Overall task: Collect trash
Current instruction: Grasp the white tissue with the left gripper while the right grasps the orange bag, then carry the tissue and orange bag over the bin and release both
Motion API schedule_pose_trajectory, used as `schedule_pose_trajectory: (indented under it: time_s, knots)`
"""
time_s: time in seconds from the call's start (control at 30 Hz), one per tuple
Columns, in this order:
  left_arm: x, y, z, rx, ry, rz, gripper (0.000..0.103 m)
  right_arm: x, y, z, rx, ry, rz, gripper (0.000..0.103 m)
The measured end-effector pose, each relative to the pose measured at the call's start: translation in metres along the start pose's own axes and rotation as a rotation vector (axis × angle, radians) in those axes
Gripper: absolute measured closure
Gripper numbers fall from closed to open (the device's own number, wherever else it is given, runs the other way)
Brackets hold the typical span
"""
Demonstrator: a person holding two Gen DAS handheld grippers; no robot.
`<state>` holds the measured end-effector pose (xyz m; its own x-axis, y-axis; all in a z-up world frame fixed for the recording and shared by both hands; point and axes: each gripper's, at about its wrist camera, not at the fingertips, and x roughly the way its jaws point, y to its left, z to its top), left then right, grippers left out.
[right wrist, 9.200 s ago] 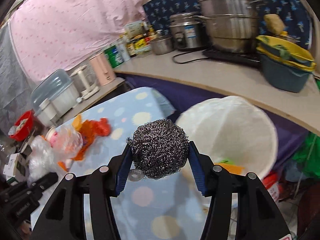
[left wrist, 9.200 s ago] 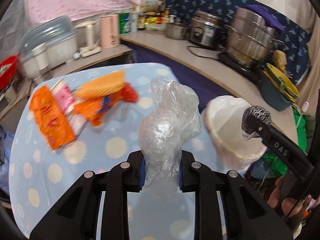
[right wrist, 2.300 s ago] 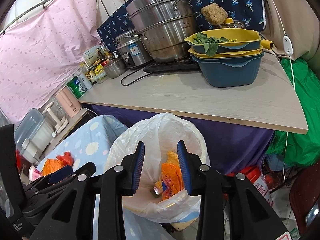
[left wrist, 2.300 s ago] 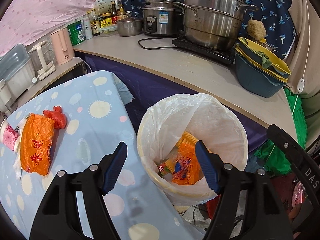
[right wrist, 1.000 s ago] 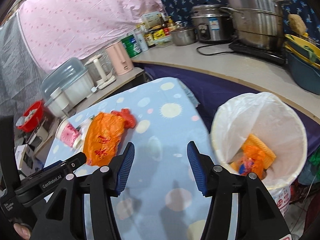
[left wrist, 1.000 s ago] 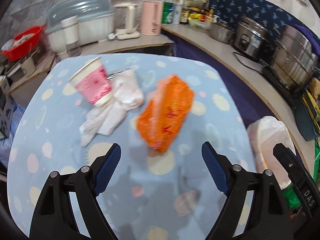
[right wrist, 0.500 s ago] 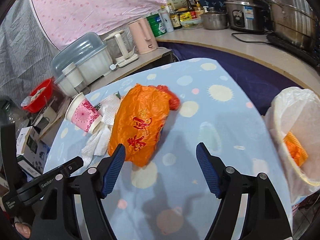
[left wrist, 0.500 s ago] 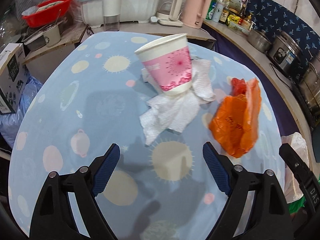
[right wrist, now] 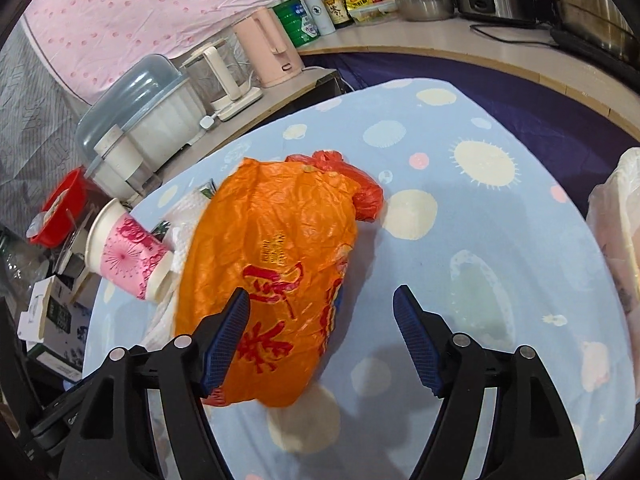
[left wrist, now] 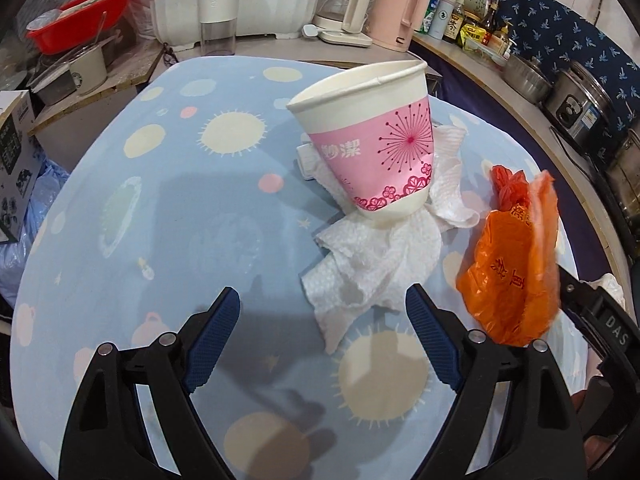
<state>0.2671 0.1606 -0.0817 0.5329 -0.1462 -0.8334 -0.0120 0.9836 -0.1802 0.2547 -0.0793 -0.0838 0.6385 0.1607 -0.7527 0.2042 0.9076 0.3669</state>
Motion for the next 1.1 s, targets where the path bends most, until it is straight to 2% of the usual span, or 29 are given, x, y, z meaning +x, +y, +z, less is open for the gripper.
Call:
schedule_pose_trajectory:
  time_s: [0.23, 0.33, 0.4, 0.47, 0.5, 0.53, 0.6, 0.7, 0.8, 1.1]
  knots:
    - [0.024, -0.004, 0.009, 0.005, 0.017, -0.020, 0.021, 0.026, 0.004, -0.003, 0.000, 0.042, 0.023, 0.032]
    - [0.028, -0.006, 0.010, 0.010, 0.009, -0.020, 0.024, 0.030, 0.009, -0.005, -0.027, 0.036, 0.021, 0.031]
    - [0.030, -0.009, 0.011, 0.025, 0.007, -0.023, 0.034, 0.031, 0.011, -0.006, -0.042, 0.030, 0.024, 0.034]
    - [0.031, -0.013, 0.011, 0.036, 0.004, -0.018, 0.039, 0.032, 0.013, -0.006, -0.048, 0.038, 0.044, 0.046]
    - [0.031, -0.015, 0.011, 0.044, 0.000, -0.020, 0.047, 0.034, 0.013, -0.006, -0.046, 0.056, 0.065, 0.060]
    - [0.030, -0.017, 0.010, 0.052, 0.002, -0.028, 0.052, 0.034, 0.014, -0.007, -0.044, 0.062, 0.075, 0.068]
    - [0.030, -0.020, 0.009, 0.051, 0.014, -0.050, 0.071, 0.032, 0.016, -0.009, -0.051, 0.054, 0.081, 0.071]
    - [0.028, -0.022, 0.005, 0.052, 0.027, -0.065, 0.088, 0.024, 0.019, -0.013, -0.055, 0.041, 0.099, 0.079]
    - [0.022, -0.023, -0.002, 0.044, 0.033, -0.092, 0.093, 0.008, 0.020, -0.016, -0.065, 0.015, 0.108, 0.082]
    - [-0.017, -0.039, -0.029, 0.073, 0.016, -0.129, 0.094, -0.049, 0.005, -0.023, -0.056, -0.073, 0.099, 0.087]
